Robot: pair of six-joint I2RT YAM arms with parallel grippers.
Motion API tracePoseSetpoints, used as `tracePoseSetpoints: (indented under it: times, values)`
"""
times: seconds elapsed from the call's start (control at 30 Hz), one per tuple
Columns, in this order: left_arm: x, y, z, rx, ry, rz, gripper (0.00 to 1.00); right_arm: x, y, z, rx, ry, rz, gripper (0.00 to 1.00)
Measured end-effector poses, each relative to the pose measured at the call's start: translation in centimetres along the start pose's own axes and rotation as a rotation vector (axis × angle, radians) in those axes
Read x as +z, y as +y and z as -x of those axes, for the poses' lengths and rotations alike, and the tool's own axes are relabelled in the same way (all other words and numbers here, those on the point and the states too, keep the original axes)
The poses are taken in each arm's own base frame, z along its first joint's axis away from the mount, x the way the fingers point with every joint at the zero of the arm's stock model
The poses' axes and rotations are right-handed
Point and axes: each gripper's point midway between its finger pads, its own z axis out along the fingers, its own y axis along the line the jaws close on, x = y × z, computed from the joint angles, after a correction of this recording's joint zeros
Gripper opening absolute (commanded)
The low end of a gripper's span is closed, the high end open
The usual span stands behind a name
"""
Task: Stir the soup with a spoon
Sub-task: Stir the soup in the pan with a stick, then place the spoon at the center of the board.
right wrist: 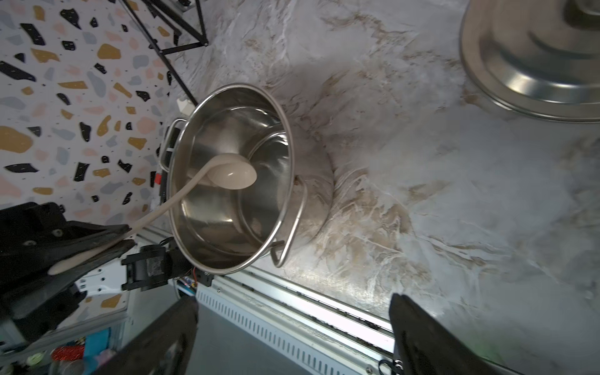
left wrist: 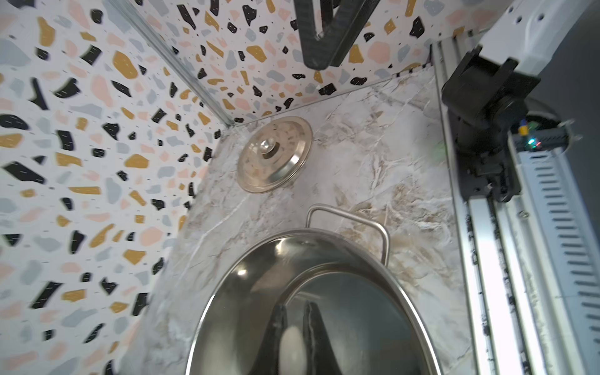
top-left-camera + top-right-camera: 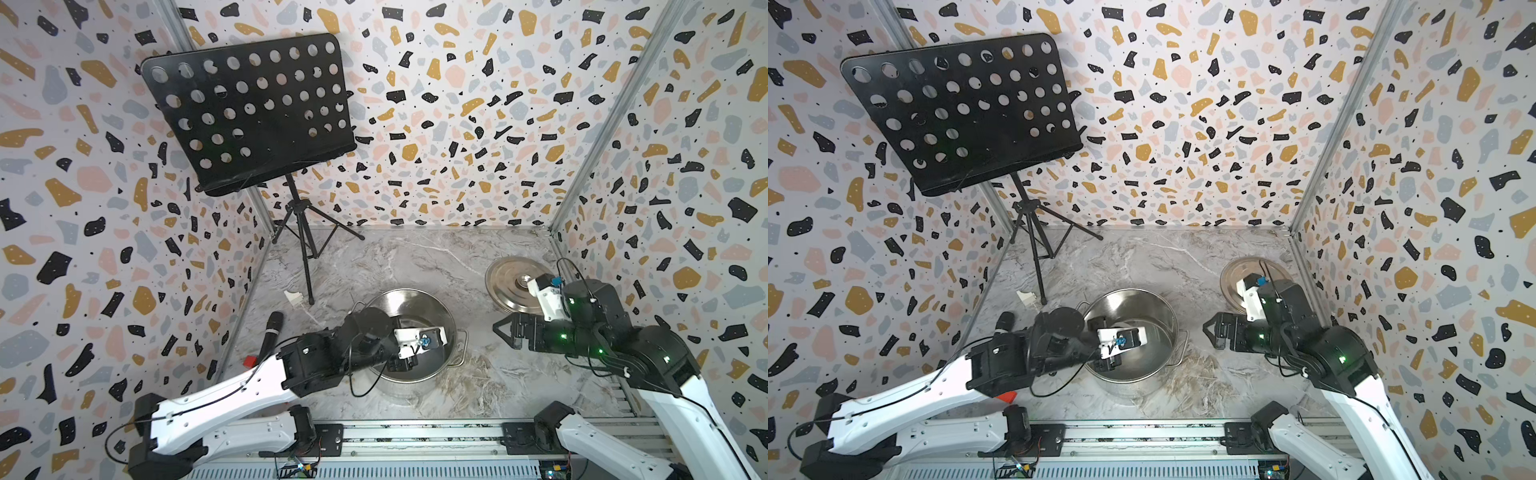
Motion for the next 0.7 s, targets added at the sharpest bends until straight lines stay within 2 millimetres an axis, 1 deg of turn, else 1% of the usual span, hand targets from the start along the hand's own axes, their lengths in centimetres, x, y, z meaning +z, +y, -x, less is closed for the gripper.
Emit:
tracePoseSetpoints:
  times: [0.07, 0.1, 0.27, 0.4, 0.53, 0.63, 0.7]
  values:
    - [-1.2, -0.2, 0.6, 0.115, -0.023, 0.038, 0.0, 0.7, 1.6, 0.3, 0.01, 0.032, 0.077, 0.93]
    - [-1.7, -0.7, 1.0, 0.175, -0.042, 0.044, 0.0, 1.0, 2.5, 0.5, 0.02, 0.047, 0.12, 0.92]
    - [-2.9, -2.3, 2.3, 0.462, -0.113, 0.099, 0.0, 2.1, 7.2, 2.0, 0.086, 0.095, 0.357, 0.85]
    - [-3.3, -3.3, 3.3, 0.625, -0.168, 0.142, 0.0, 2.3, 9.1, 2.3, 0.135, 0.133, 0.474, 0.76]
    - [-3.8, -4.3, 4.3, 0.773, -0.233, 0.179, 0.0, 2.3, 10.6, 2.4, 0.15, 0.159, 0.534, 0.68]
    - [-3.8, -4.6, 4.8, 0.833, -0.254, 0.197, 0.0, 2.3, 11.8, 2.1, 0.135, 0.177, 0.569, 0.58]
    - [-3.9, -4.5, 5.1, 0.852, -0.263, 0.21, 0.0, 2.5, 12.7, 1.7, 0.12, 0.19, 0.591, 0.56]
